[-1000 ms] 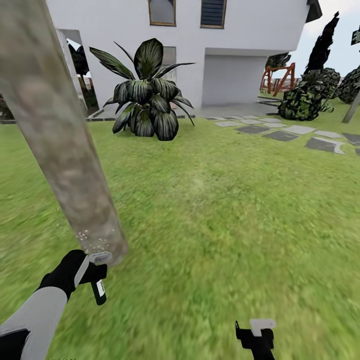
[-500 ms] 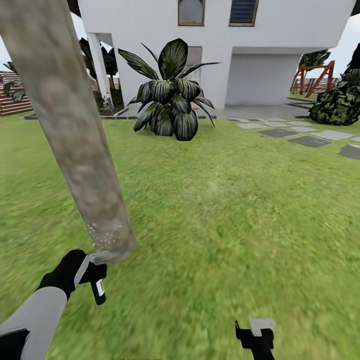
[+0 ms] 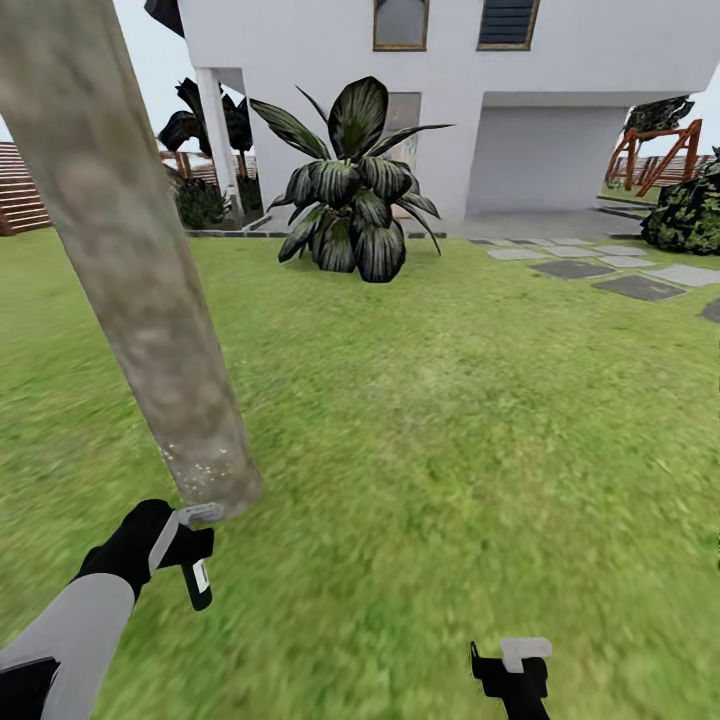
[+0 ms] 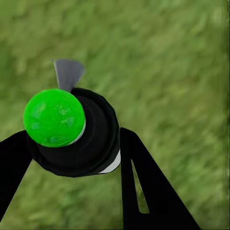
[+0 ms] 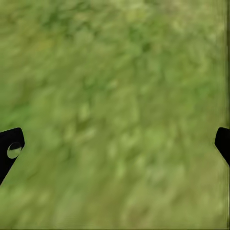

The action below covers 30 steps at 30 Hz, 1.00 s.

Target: In the garden, pick up the pesticide atomizer on the floor and spray pesticide onto both trees until each tree trunk is fully covered.

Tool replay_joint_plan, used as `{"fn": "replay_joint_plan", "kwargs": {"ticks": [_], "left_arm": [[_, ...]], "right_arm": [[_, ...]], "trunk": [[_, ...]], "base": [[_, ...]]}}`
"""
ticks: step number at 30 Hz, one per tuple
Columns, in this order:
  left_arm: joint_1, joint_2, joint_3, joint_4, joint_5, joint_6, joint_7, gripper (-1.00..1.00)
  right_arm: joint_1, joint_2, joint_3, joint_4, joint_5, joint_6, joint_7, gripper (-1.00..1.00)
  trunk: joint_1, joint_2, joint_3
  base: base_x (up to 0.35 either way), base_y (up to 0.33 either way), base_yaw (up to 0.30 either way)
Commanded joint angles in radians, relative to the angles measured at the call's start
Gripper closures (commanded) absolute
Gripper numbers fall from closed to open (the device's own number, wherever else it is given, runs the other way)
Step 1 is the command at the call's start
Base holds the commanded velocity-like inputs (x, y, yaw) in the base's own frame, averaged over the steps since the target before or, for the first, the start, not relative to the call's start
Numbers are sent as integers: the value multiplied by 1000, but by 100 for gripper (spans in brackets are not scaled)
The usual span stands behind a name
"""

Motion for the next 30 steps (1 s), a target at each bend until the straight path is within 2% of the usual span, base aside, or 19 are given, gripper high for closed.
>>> {"fn": "replay_joint_plan", "kwargs": {"ticks": [1,9,24,30], "left_arm": [[-1,-1,5,-2,-8,5,-8,100],[-1,0,5,-2,-8,5,-8,100],[-1,0,5,-1,-8,4,-11,100],[-1,-8,7,-11,-6,1,-6,100]], "right_arm": [[0,0,9,0,-7,-1,-3,-100],[0,0,9,0,-7,-1,-3,-100],[0,0,9,0,-7,-1,-3,-100],[0,0,9,0,-7,-1,-3,-100]], "trunk": [[0,0,-1],[0,0,-1],[0,0,-1],[0,0,-1]], "base": [[84,-271,0],[88,-271,92],[139,-264,268],[123,-127,277]]}}
